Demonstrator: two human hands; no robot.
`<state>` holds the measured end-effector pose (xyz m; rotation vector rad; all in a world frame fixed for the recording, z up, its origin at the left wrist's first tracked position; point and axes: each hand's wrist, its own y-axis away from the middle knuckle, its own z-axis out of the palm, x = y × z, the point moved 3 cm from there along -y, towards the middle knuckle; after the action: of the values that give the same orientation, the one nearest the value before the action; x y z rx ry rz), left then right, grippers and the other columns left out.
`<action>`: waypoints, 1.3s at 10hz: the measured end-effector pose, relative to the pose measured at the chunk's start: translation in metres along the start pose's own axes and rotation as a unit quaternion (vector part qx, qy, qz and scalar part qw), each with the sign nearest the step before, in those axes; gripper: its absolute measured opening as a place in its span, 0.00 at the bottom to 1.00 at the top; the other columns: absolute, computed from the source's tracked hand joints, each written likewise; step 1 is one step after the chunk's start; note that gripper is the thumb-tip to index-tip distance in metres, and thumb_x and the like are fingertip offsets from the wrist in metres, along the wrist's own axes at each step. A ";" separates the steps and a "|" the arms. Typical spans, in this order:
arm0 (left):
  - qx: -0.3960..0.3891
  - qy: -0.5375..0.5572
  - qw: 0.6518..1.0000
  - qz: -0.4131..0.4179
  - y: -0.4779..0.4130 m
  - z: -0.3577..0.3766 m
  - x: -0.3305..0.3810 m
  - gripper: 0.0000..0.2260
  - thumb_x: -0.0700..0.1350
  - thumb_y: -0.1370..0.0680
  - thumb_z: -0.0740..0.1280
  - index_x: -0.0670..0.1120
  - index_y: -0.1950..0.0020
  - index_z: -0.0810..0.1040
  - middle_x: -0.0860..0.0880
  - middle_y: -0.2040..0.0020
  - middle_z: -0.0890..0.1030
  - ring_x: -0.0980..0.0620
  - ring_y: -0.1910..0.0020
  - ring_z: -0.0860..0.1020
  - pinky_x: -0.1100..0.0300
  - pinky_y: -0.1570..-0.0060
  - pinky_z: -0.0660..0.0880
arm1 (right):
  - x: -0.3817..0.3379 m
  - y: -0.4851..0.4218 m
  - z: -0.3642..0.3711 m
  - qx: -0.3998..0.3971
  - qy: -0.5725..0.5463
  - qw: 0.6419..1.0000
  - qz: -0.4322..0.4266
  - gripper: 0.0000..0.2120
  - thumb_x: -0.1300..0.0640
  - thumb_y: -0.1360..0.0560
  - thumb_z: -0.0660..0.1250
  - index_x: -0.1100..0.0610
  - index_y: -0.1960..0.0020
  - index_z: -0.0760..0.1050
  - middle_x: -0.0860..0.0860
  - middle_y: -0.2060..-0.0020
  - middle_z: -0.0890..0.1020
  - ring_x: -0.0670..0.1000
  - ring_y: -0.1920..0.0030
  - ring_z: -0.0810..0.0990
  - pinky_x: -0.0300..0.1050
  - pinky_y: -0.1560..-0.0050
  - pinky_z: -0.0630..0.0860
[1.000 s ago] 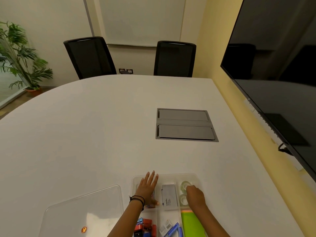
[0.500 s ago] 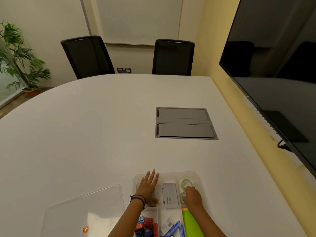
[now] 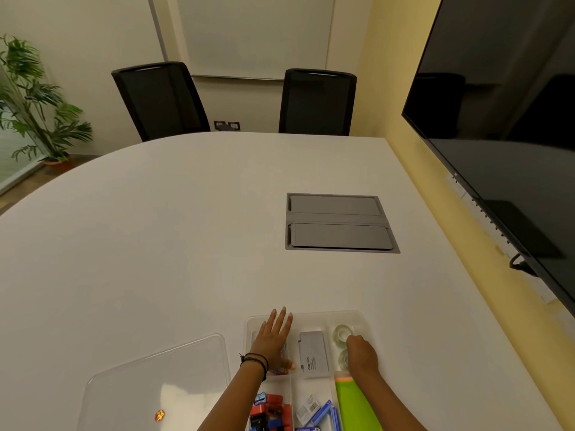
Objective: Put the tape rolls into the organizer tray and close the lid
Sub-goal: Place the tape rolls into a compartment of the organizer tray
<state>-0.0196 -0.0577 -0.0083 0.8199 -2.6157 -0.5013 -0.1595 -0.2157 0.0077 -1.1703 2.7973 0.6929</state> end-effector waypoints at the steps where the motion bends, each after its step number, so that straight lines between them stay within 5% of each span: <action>1: 0.001 -0.002 1.000 -0.001 0.000 0.000 0.000 0.50 0.59 0.30 0.71 0.46 0.24 0.38 0.44 0.22 0.38 0.41 0.24 0.38 0.45 0.24 0.44 | -0.002 -0.003 -0.002 0.005 -0.001 1.000 0.011 0.23 0.66 0.22 0.53 0.50 0.70 0.49 0.44 0.70 0.55 0.46 0.54 0.68 0.38 0.58 0.62; 2: 0.001 -0.001 1.000 0.000 -0.001 0.001 0.000 0.50 0.59 0.30 0.71 0.46 0.24 0.38 0.44 0.22 0.38 0.41 0.24 0.38 0.46 0.25 0.45 | -0.002 -0.003 -0.003 -0.005 -0.003 1.000 0.026 0.23 0.66 0.22 0.53 0.50 0.70 0.49 0.49 0.66 0.68 0.49 0.47 0.76 0.39 0.57 0.64; 4: 0.003 0.005 1.000 0.001 0.000 0.001 0.000 0.50 0.59 0.29 0.71 0.46 0.24 0.38 0.44 0.22 0.38 0.42 0.24 0.38 0.45 0.25 0.44 | -0.011 -0.005 -0.016 0.002 -0.006 0.999 0.033 0.20 0.68 0.24 0.55 0.52 0.70 0.58 0.50 0.64 0.72 0.52 0.43 0.79 0.42 0.53 0.73; 5: 0.003 0.004 1.000 0.002 0.001 0.000 0.000 0.50 0.59 0.29 0.70 0.46 0.24 0.38 0.44 0.22 0.38 0.42 0.24 0.38 0.45 0.25 0.44 | -0.018 -0.012 -0.020 0.019 -0.016 1.000 0.014 0.09 0.65 0.22 0.57 0.58 0.45 0.71 0.58 0.43 0.76 0.54 0.43 0.77 0.42 0.52 0.74; 6: 0.003 0.006 1.000 0.001 0.002 0.000 0.001 0.49 0.59 0.29 0.70 0.46 0.24 0.38 0.44 0.22 0.38 0.42 0.24 0.38 0.46 0.24 0.44 | -0.018 -0.019 -0.016 0.000 -0.006 1.000 -0.015 0.20 0.60 0.22 0.58 0.58 0.31 0.61 0.60 0.34 0.67 0.57 0.38 0.72 0.46 0.44 0.75; 8: 0.008 0.014 1.000 0.003 0.001 0.000 -0.001 0.49 0.59 0.29 0.70 0.46 0.24 0.38 0.44 0.22 0.38 0.42 0.24 0.38 0.45 0.25 0.44 | -0.014 -0.024 0.004 -0.054 -0.008 0.997 -0.057 0.26 0.58 0.23 0.62 0.52 0.28 0.56 0.60 0.29 0.59 0.59 0.32 0.65 0.48 0.39 0.74; 10: 0.011 0.014 1.000 0.005 -0.001 0.003 -0.002 0.49 0.59 0.30 0.70 0.47 0.24 0.38 0.45 0.22 0.38 0.42 0.24 0.38 0.44 0.25 0.43 | -0.012 -0.028 0.011 0.003 -0.021 0.999 -0.047 0.23 0.69 0.23 0.56 0.56 0.30 0.61 0.59 0.32 0.63 0.57 0.36 0.67 0.47 0.46 0.76; 13: 0.014 0.018 1.000 0.010 -0.001 0.004 -0.004 0.49 0.60 0.29 0.70 0.48 0.23 0.39 0.45 0.22 0.37 0.42 0.24 0.37 0.45 0.25 0.40 | -0.010 -0.040 0.014 0.015 -0.019 0.998 -0.060 0.20 0.71 0.26 0.57 0.58 0.36 0.68 0.59 0.38 0.69 0.56 0.40 0.69 0.48 0.48 0.77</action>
<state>-0.0174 -0.0554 -0.0134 0.8023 -2.6020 -0.4412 -0.1270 -0.2272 -0.0186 -1.2924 2.6712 0.6541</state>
